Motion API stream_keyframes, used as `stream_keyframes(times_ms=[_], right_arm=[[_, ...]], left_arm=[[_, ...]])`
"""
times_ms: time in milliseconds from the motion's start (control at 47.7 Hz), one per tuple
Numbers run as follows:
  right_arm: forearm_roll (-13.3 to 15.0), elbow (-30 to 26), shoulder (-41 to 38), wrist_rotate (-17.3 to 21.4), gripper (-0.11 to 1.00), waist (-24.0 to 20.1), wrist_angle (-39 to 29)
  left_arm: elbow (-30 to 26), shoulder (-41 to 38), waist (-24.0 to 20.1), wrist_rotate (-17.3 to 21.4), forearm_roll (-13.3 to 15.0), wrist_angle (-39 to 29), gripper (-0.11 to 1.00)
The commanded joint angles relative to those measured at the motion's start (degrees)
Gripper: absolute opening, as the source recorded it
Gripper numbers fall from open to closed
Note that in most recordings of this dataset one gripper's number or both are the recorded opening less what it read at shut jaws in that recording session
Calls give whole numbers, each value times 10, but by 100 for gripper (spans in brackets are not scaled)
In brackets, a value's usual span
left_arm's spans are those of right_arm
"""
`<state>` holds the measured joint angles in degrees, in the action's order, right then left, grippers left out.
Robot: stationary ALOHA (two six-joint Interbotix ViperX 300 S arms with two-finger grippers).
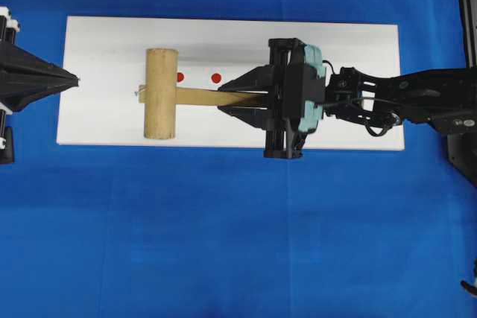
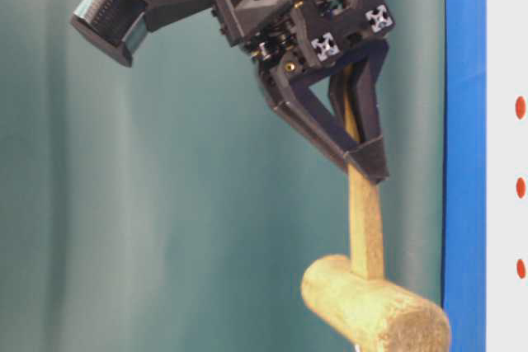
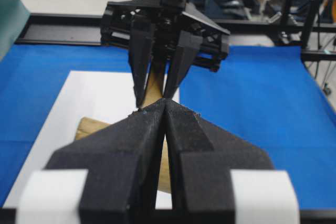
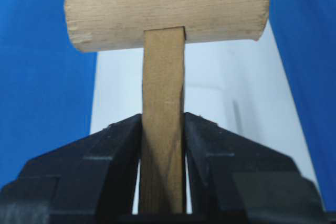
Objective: Hit the mark with a hammer.
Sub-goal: 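Lift the mallet with the right gripper onto the white board, then bring the left gripper to the mallet head and grasp it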
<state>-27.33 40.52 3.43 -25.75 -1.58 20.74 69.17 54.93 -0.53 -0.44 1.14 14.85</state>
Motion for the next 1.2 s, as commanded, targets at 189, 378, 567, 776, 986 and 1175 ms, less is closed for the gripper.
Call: stream_keyframes(times_ms=[189,378,567,776,986,1175], right_arm=[[49,-31,20,-142,10,0,31],[51,-33,20,-283,10,-1,57],[50,-33,20,-364,10,-8,91],[50,-33,20,-382,10,-9,106],[38,-33,20,-382,10,-8,104],[33,-35,20,-382,10,-6,104]], left_arm=[[-6,-3,-1,-4,2,3,0],[-5,-3,-2,-26,2,3,0],[-5,-4,-2,-49,2,3,0],[-5,-4,-8,-58,2,-3,0],[-5,-4,-8,-78,4,-18,0],[-5,-4,-14,-135,4,-25,1]])
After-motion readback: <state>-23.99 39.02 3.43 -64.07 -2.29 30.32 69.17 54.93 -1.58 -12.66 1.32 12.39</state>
